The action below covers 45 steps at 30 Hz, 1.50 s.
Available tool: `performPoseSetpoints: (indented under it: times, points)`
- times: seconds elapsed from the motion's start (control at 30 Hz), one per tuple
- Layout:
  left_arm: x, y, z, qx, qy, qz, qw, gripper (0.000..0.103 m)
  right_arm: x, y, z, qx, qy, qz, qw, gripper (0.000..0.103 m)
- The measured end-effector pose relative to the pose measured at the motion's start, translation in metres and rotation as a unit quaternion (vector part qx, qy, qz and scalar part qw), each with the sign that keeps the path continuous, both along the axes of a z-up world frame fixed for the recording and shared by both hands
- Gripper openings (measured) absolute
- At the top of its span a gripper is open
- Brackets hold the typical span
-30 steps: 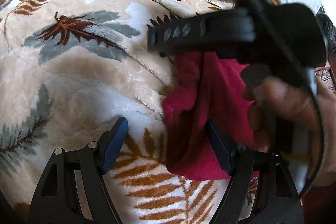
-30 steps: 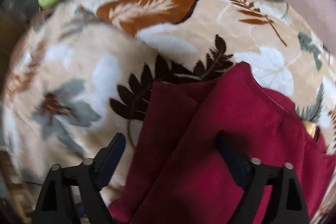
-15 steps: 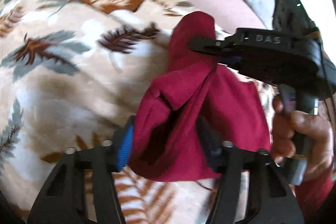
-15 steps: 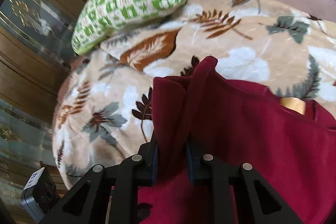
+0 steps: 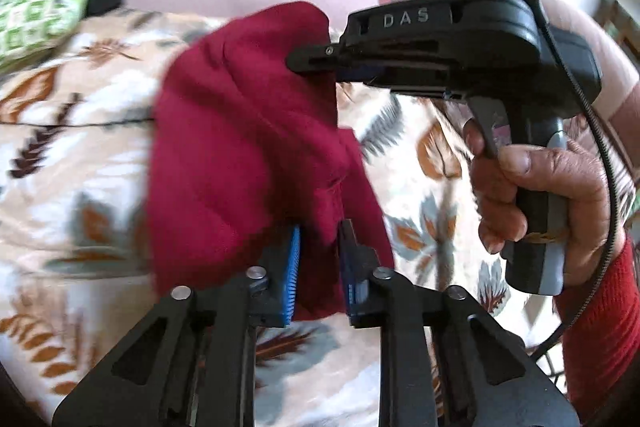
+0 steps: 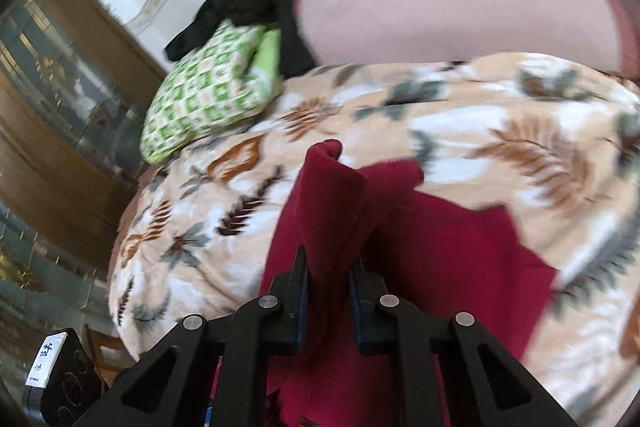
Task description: Fold small clothes
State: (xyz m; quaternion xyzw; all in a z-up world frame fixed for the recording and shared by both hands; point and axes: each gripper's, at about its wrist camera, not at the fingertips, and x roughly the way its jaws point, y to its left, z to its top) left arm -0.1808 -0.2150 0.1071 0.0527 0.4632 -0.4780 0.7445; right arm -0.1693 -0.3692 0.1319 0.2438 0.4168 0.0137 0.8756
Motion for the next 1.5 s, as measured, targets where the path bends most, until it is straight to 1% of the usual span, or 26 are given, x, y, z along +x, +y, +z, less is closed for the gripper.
performPoseSetpoints:
  times: [0.07,0.13,0.17,0.2,0.23,0.3,0.37,0.43,0.47,0.53,0.57,0.6,0.67,0.8,0.83,0.87,0.9,0.97,1.07,1.13,1.17,1.23,1.27,1.3,1.4,1.5]
  points:
    - [-0.004,-0.025,-0.019,0.017,0.011,-0.009,0.9998,0.017,-0.013,-0.026,-0.017,0.002,0.013,-0.034,0.999,0.015]
    - [-0.009,-0.044,-0.036,0.042,0.014,-0.011,0.9990,0.017,-0.019,-0.051,-0.040,-0.009,0.038,-0.076,0.996,0.015]
    - [-0.010,-0.048,-0.040,0.052,0.015,-0.009,0.9985,0.017,-0.020,-0.062,-0.055,-0.007,0.053,-0.093,0.994,0.007]
    - [-0.010,-0.047,-0.041,0.056,0.017,-0.008,0.9983,0.017,-0.020,-0.070,-0.066,0.007,0.062,-0.101,0.993,0.006]
    - [-0.011,-0.044,-0.037,0.052,0.017,-0.009,0.9984,0.017,-0.021,-0.078,-0.078,0.029,0.067,-0.107,0.992,0.006]
    - [-0.024,-0.032,-0.018,0.046,0.007,-0.017,0.9988,0.017,-0.027,-0.086,-0.085,0.064,0.053,-0.118,0.990,0.006]
    - [-0.029,-0.010,0.002,0.040,-0.029,-0.019,0.9986,0.017,-0.039,-0.091,-0.076,0.087,0.031,-0.129,0.987,0.006]
    - [-0.032,0.010,0.009,0.047,-0.059,-0.016,0.9970,0.017,-0.054,-0.089,-0.063,0.120,0.003,-0.120,0.985,0.008]
    - [-0.030,0.018,0.011,0.050,-0.070,-0.012,0.9963,0.020,-0.061,-0.085,-0.057,0.128,-0.008,-0.113,0.985,0.012]
    - [-0.024,0.029,0.009,0.061,-0.087,0.001,0.9943,0.025,-0.071,-0.071,-0.049,0.130,-0.020,-0.101,0.986,0.038]
    - [-0.020,0.032,0.005,0.067,-0.095,0.008,0.9932,0.025,-0.074,-0.064,-0.049,0.127,-0.021,-0.096,0.987,0.062]
    - [-0.014,0.034,-0.001,0.078,-0.099,0.018,0.9919,0.025,-0.074,-0.056,-0.050,0.125,-0.019,-0.094,0.988,0.071]
    - [-0.004,0.038,-0.012,0.086,-0.091,0.030,0.9917,0.025,-0.073,-0.044,-0.063,0.133,-0.002,-0.086,0.987,0.071]
    - [0.009,0.043,-0.030,0.105,-0.073,0.048,0.9906,0.025,-0.051,-0.029,-0.103,0.158,0.040,-0.081,0.983,0.070]
    - [0.012,0.043,-0.032,0.108,-0.069,0.051,0.9905,0.025,-0.045,-0.025,-0.109,0.153,0.041,-0.076,0.984,0.065]
    - [0.014,0.043,-0.031,0.107,-0.067,0.055,0.9905,0.025,-0.042,-0.022,-0.109,0.143,0.037,-0.077,0.986,0.043]
    - [0.014,0.045,-0.027,0.103,-0.067,0.057,0.9908,0.025,-0.041,-0.020,-0.107,0.127,0.037,-0.080,0.988,0.032]
    - [0.016,0.045,-0.018,0.086,-0.069,0.062,0.9920,0.025,-0.045,-0.015,-0.089,0.085,0.022,-0.066,0.994,0.023]
    - [0.023,0.037,-0.015,0.075,-0.062,0.071,0.9928,0.025,-0.059,-0.012,-0.063,0.014,0.015,-0.055,0.998,0.022]
    - [0.025,0.026,-0.022,0.077,-0.053,0.070,0.9931,0.025,-0.062,-0.019,-0.063,-0.015,0.036,-0.058,0.998,0.022]
    - [0.026,0.021,-0.027,0.080,-0.049,0.069,0.9932,0.025,-0.061,-0.023,-0.067,-0.014,0.044,-0.060,0.997,0.022]
    - [0.027,0.011,-0.040,0.100,-0.041,0.072,0.9916,0.025,-0.055,-0.030,-0.087,0.014,0.060,-0.062,0.996,0.023]
    - [0.027,0.009,-0.046,0.106,-0.037,0.072,0.9910,0.025,-0.053,-0.033,-0.096,0.025,0.070,-0.064,0.995,0.025]
    - [0.027,0.008,-0.047,0.107,-0.039,0.073,0.9908,0.025,-0.053,-0.036,-0.101,0.034,0.077,-0.067,0.994,0.029]
    - [0.026,0.010,-0.043,0.105,-0.048,0.074,0.9906,0.025,-0.072,-0.045,-0.088,0.050,0.052,-0.088,0.993,0.033]
    - [0.029,0.010,-0.039,0.105,-0.058,0.084,0.9892,0.025,-0.090,-0.048,-0.065,0.030,0.023,-0.117,0.992,0.034]
